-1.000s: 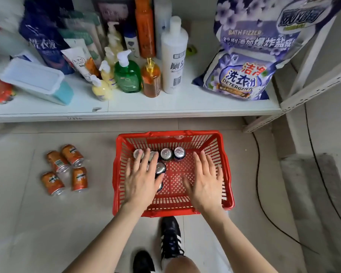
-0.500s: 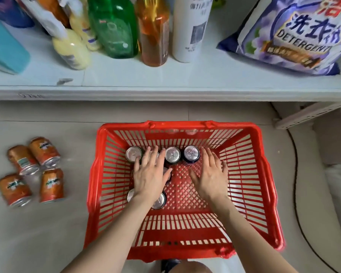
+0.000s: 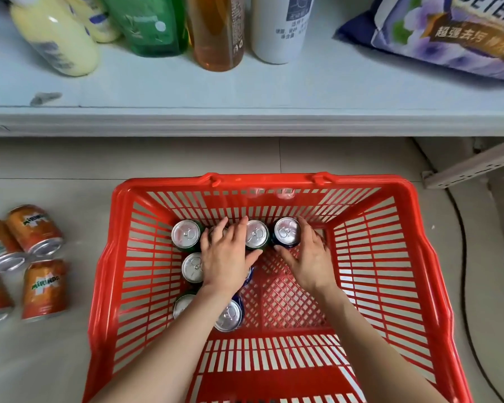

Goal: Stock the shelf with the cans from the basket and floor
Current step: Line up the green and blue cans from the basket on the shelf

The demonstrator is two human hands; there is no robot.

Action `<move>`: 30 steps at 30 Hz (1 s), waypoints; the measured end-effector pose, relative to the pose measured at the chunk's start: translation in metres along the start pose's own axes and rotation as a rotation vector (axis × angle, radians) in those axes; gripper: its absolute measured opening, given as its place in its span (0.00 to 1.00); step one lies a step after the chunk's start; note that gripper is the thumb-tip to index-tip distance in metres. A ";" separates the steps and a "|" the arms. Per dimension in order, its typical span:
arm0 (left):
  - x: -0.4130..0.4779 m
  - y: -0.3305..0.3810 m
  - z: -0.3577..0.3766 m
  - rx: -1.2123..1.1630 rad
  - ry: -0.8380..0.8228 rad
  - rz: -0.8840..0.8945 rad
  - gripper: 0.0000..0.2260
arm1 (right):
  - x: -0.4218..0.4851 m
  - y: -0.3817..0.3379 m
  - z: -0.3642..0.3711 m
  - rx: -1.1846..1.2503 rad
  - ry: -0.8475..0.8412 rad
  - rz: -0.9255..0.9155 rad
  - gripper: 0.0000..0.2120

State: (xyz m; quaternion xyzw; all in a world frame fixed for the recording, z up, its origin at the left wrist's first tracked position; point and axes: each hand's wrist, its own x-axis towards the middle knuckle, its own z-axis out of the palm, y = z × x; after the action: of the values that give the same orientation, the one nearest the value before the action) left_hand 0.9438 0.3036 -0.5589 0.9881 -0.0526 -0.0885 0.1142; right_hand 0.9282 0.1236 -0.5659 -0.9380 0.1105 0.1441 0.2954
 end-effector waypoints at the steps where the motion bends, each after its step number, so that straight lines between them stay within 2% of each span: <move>1: 0.001 -0.001 0.001 -0.014 0.005 0.002 0.33 | 0.002 0.001 0.000 0.079 -0.004 -0.009 0.38; 8: 0.009 -0.008 0.004 -0.115 0.018 0.039 0.32 | 0.008 0.009 -0.002 0.344 -0.019 -0.040 0.33; 21: 0.005 -0.007 -0.001 -0.265 0.089 0.033 0.30 | 0.006 0.009 -0.019 0.393 0.005 -0.023 0.33; 30: -0.025 0.013 -0.072 -0.352 0.082 0.033 0.26 | -0.035 -0.020 -0.080 0.441 0.067 0.000 0.34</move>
State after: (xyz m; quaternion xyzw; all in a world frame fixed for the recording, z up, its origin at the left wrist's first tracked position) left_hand 0.9317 0.3093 -0.4829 0.9547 -0.0481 -0.0542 0.2887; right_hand 0.9178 0.0966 -0.4810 -0.8550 0.1489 0.0853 0.4894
